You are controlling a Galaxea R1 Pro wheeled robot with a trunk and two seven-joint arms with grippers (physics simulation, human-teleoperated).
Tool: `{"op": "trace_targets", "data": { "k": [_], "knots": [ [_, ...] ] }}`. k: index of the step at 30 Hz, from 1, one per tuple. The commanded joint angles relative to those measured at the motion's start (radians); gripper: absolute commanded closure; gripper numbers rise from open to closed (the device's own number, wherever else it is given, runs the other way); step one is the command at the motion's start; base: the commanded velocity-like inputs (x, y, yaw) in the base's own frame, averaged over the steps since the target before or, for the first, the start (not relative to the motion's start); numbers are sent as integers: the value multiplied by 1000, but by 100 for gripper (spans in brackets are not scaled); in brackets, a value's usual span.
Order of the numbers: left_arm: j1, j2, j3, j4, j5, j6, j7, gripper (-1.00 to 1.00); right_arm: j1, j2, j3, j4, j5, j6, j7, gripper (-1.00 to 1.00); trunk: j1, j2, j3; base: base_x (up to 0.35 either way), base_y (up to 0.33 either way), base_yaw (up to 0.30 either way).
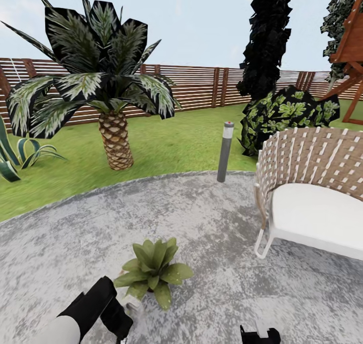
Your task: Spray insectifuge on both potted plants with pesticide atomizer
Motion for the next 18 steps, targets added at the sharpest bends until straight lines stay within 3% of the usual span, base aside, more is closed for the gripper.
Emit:
{"op": "trace_targets", "data": {
  "k": [1, 5, 7, 9, 12, 14, 18],
  "knots": [
    [0, -1, -6, -2, -13, -3, -4, 100, -1, 0, -8, 1, 11, -4, -3, -100, 0, 0, -1, 160, 140, 0],
    [8, 13, -7, 7, -13, -8, -1, 100, -1, 0, -8, 1, 11, -4, -3, -100, 0, 0, -1, 45, 39, 0],
    [10, 42, -4, 9, -12, -11, 4, 100, -1, 0, -8, 1, 11, -4, -3, -100, 0, 0, -1, 5, 5, 0],
    [9, 52, -1, -1, -8, -11, 5, 100, -1, 0, -8, 1, 11, -4, -3, -100, 0, 0, -1, 1, 1, 0],
    [-2, 27, 0, -12, -5, -7, 11, 100, -1, 0, -7, 1, 11, -4, -3, -100, 0, 0, -1, 0, 0, 0],
    [-8, -16, -1, -25, -6, 0, 14, 100, -1, 0, -7, 1, 11, -4, -3, -100, 0, 0, -1, 0, 0, 0],
    [-34, -14, -2, -25, -7, 7, 11, 100, -1, 0, -7, 1, 11, -4, -3, -100, 0, 0, -1, 0, 0, 0]
  ]
}}
